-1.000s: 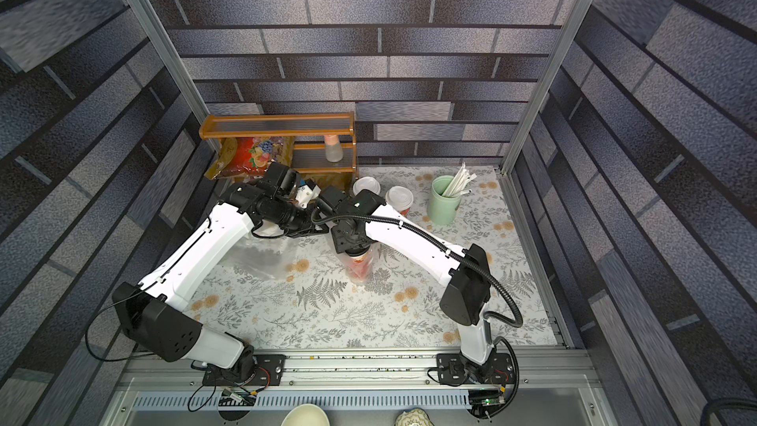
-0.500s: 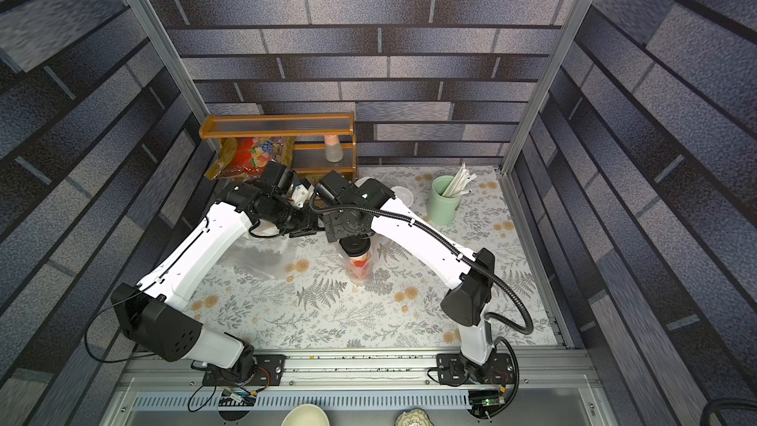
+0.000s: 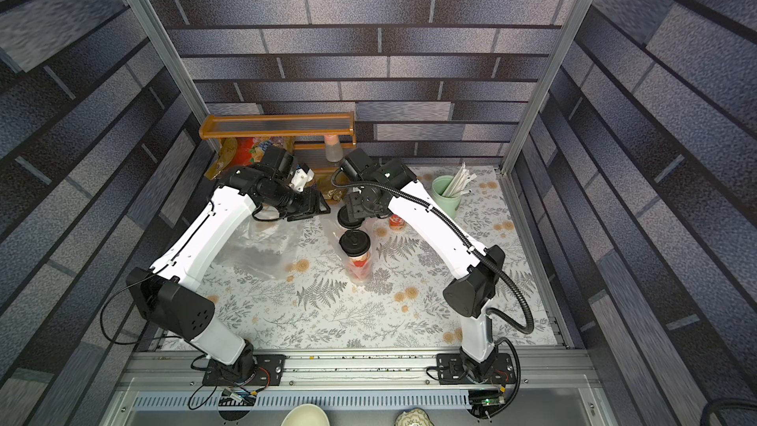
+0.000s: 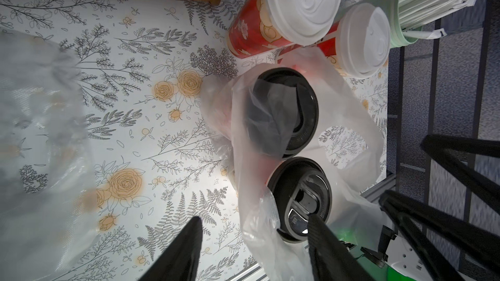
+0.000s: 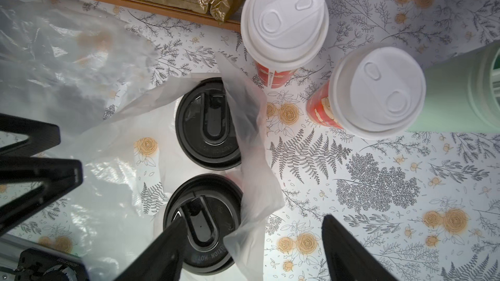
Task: Pack milk tea into plastic carrier bags
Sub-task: Place the milk tea cup in the plastic carrier bag, then adjust the plastic carrier bag at the center of the board.
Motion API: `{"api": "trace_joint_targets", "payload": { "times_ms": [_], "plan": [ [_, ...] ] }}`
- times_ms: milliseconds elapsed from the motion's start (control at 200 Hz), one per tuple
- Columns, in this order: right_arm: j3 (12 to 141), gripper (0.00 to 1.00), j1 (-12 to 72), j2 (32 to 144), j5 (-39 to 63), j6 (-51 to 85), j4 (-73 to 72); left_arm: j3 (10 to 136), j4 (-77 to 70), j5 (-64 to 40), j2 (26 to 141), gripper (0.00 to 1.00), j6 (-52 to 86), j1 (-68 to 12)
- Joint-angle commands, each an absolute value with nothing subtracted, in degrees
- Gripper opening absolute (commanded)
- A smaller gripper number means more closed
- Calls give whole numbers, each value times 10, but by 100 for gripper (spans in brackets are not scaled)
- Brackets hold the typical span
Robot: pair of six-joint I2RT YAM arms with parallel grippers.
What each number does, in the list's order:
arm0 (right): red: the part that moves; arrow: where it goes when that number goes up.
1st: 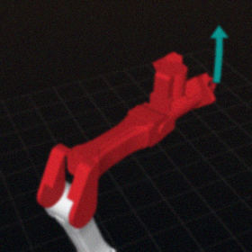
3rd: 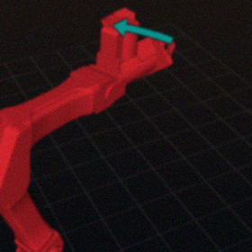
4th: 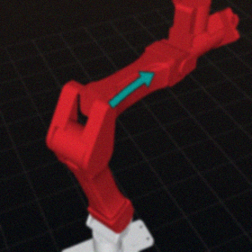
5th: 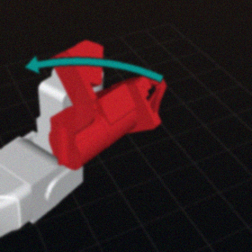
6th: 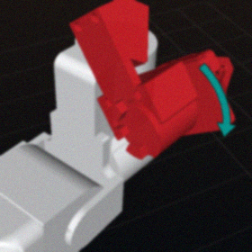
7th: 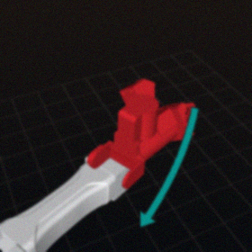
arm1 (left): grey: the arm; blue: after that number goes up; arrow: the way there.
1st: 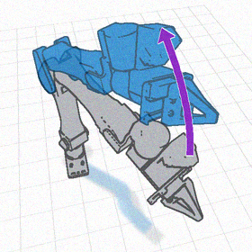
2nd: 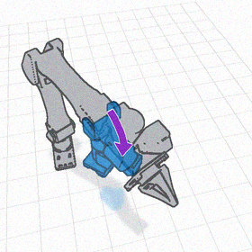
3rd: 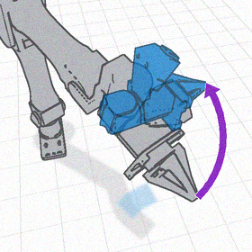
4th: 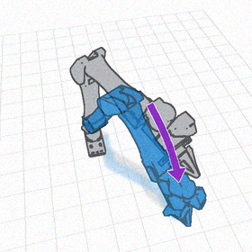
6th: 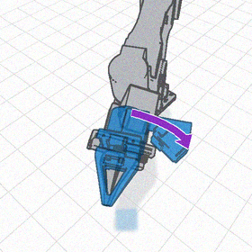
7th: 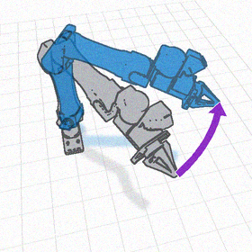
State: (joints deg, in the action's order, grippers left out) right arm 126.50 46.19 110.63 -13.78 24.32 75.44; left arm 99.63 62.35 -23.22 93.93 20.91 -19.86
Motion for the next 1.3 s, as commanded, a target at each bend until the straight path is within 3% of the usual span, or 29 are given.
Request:
{"api": "trace_joint_targets", "payload": {
  "times_ms": [0, 266, 501, 696, 937, 1167, 1293],
  "plan": [
    [1263, 77, 453, 1132, -127, 228, 768, 1035, 664, -217, 963, 65, 164, -205],
    [1275, 71, 437, 1184, -110, 213, 764, 1136, 743, -161, 1042, 69, 85, -240],
    [1279, 47, 433, 1183, -134, 209, 778, 1200, 796, -113, 1086, 68, 37, -271],
    [1275, 28, 429, 1173, -133, 209, 778, 1210, 800, -92, 1098, 54, 25, -277],
    [1277, 19, 429, 1166, -136, 209, 780, 1213, 787, -56, 1101, 33, 31, -273],
    [1285, 14, 427, 1167, -135, 208, 783, 1216, 784, -51, 1113, 35, 30, -272],
    [1285, 14, 427, 1166, -136, 209, 784, 1218, 776, -47, 1114, 26, 35, -272]
  ]
}}
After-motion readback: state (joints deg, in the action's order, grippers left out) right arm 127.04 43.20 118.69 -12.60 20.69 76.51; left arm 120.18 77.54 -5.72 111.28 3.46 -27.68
